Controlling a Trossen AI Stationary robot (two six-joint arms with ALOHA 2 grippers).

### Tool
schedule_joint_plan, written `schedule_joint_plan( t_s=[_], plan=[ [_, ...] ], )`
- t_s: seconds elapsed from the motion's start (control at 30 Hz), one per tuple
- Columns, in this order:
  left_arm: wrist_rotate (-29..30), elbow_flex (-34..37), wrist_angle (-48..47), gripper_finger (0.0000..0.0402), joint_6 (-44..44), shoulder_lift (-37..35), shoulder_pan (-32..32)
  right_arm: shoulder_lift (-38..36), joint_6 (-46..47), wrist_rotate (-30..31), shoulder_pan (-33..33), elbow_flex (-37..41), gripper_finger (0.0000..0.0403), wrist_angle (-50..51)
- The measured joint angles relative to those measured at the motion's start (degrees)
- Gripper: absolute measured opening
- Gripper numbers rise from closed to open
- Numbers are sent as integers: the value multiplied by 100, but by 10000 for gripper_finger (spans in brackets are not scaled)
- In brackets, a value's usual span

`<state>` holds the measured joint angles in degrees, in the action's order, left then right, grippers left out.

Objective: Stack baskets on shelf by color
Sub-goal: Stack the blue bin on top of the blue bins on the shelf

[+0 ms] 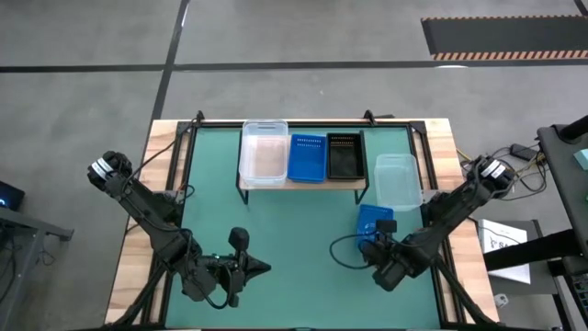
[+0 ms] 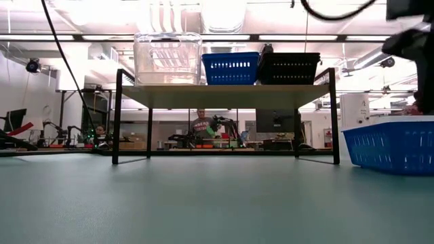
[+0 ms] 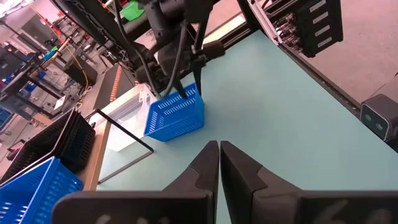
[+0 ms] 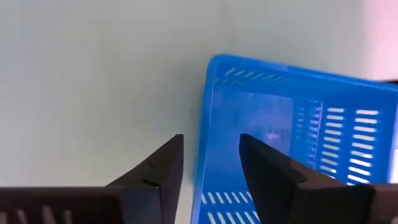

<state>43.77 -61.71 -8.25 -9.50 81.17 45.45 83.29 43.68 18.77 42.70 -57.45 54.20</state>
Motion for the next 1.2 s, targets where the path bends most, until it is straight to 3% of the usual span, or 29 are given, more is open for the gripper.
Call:
schedule_joint_plan(
  t_s=[0.27,0.37,0.5,0.7,0.8,0.97,1.2],
  plan=[
    [-2,24,-7,0,0,2,0,19,-9,-82,-9,763,157,-922],
    [-2,24,-7,0,-2,2,0,14,-24,-118,-9,822,120,-1098],
    [3,24,-4,0,-24,0,0,8,-50,-188,-10,691,39,-1108],
    [785,24,24,0,-753,-73,-9,8,-149,-386,-9,-21,10,-1107],
    [847,24,27,0,-1259,-346,-73,8,-403,-346,-9,-538,9,-1123],
    [368,256,46,0,-1378,-905,-130,8,-1171,197,-9,-1402,9,-1163],
    [320,1165,814,0,-1384,-1669,-125,8,-2618,1382,-39,-2389,9,-1393]
  ],
)
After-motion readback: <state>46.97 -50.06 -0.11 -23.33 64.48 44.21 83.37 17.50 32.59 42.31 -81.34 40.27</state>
